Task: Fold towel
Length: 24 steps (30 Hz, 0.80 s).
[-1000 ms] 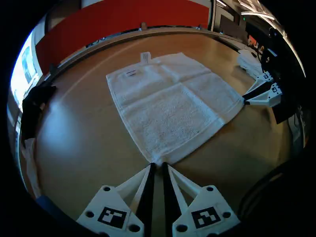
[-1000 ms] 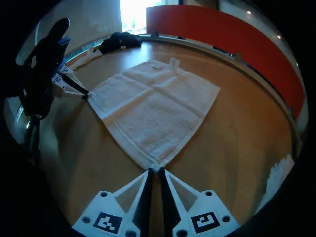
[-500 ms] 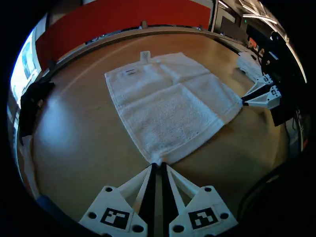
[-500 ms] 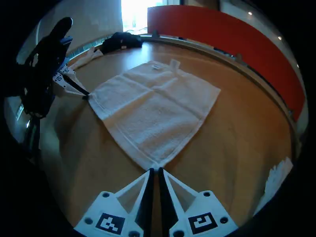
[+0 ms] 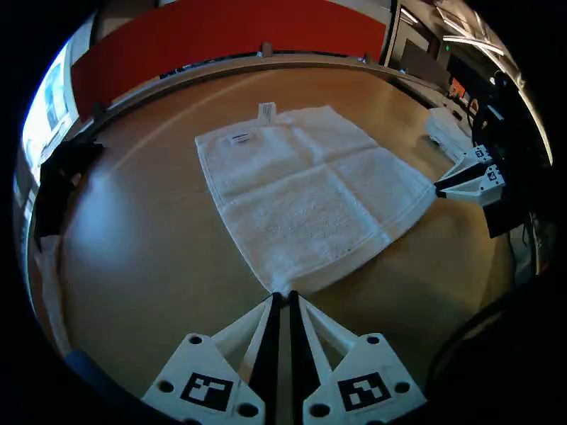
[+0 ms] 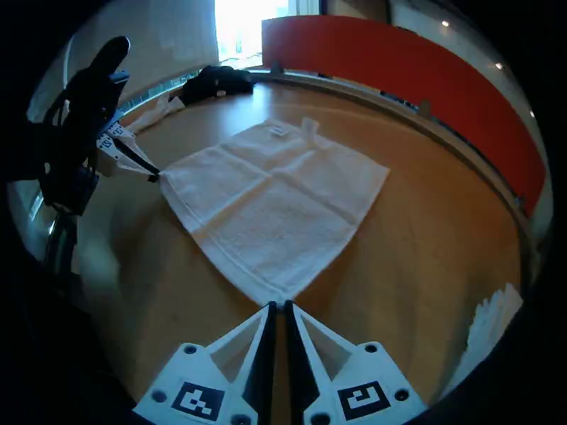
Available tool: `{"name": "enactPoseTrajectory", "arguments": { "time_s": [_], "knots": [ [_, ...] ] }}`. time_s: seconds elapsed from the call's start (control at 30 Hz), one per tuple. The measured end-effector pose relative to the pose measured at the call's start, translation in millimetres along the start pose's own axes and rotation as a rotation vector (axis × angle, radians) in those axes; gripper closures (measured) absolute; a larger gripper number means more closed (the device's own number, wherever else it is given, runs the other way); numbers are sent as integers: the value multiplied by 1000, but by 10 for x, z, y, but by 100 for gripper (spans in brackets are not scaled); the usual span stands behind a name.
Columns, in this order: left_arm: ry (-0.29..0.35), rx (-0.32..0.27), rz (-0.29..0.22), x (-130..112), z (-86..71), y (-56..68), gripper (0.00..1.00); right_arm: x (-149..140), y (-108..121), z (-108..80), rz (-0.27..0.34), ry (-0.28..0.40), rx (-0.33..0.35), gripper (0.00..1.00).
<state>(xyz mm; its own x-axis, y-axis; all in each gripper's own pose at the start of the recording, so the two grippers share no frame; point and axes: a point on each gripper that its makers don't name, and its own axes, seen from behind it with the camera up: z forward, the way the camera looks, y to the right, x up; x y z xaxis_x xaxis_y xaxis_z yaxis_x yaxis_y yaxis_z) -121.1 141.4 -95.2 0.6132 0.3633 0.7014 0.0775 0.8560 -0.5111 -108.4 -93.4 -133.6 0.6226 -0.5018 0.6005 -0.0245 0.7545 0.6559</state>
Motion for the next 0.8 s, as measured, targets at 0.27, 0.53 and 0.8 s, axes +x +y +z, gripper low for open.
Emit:
{"name": "enactPoseTrajectory", "arguments": {
  "time_s": [0.27,0.53,0.8],
  "knots": [
    [-3,-35,-10,0,-218,164,91,54,-71,-249,-9,12,6,91],
    [-7,-63,-25,22,-458,280,91,179,-178,-537,-1,41,30,92],
    [-10,-80,-38,65,-682,332,91,324,-203,-785,1,63,43,91]
  ]
}}
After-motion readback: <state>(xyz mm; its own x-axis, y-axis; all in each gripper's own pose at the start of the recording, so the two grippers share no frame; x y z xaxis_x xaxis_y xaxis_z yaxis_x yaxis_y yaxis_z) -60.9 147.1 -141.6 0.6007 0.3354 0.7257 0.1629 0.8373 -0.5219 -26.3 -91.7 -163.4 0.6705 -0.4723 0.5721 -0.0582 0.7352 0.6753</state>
